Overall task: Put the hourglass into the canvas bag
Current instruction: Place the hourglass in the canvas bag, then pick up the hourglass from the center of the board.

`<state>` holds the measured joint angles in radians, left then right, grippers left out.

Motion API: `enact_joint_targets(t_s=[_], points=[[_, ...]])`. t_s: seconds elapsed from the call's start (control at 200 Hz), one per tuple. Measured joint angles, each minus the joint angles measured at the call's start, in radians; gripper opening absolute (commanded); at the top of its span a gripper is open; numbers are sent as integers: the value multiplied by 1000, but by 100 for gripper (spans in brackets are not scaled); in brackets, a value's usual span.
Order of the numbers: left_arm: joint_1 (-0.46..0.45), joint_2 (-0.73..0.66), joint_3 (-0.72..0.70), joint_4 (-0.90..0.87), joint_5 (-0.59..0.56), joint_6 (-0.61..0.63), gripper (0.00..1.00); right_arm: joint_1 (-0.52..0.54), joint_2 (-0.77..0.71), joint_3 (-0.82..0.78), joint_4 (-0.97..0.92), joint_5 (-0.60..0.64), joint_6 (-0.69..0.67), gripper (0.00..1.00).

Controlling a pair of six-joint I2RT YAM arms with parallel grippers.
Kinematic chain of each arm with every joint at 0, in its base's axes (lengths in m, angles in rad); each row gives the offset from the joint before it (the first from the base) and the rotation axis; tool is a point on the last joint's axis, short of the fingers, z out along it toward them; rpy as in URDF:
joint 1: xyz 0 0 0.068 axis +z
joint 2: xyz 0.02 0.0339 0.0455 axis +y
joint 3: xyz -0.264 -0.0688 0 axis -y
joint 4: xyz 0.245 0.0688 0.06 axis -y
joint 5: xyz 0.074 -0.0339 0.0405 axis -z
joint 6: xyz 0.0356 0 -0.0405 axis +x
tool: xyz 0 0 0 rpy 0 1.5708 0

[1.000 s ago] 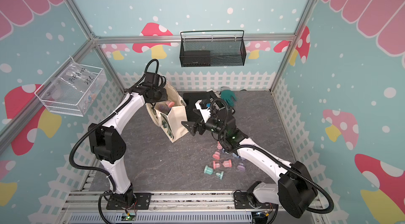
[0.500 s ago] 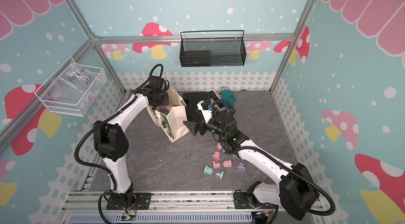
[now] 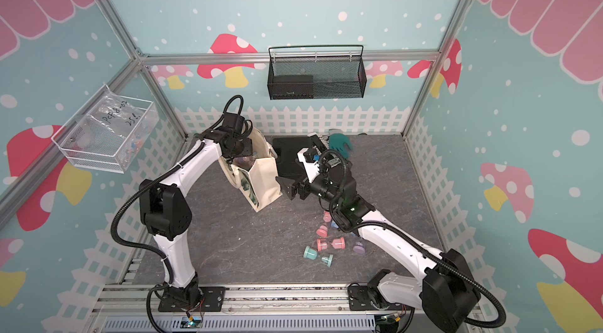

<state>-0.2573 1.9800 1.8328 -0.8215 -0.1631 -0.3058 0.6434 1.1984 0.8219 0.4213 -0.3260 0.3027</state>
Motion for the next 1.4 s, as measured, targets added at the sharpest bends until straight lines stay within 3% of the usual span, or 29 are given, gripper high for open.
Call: enact_joint_targets(t_s=[0.38, 0.72, 0.93, 1.146, 1.401], points=[[-8, -118, 1, -14, 6, -4, 75, 0, -50, 0, -94, 108, -7, 99], [-88, -275, 40, -13, -6, -12, 76, -16, -74, 1, -236, 200, 5, 100], [-188, -386, 30, 24, -27, 0, 76, -98, -114, 1, -320, 206, 51, 99], [-347, -506, -77, 128, -24, 69, 76, -178, -177, -27, -383, 201, 96, 100], [-472, -510, -201, 204, 7, 175, 76, -222, -230, -111, -454, 200, 124, 99]])
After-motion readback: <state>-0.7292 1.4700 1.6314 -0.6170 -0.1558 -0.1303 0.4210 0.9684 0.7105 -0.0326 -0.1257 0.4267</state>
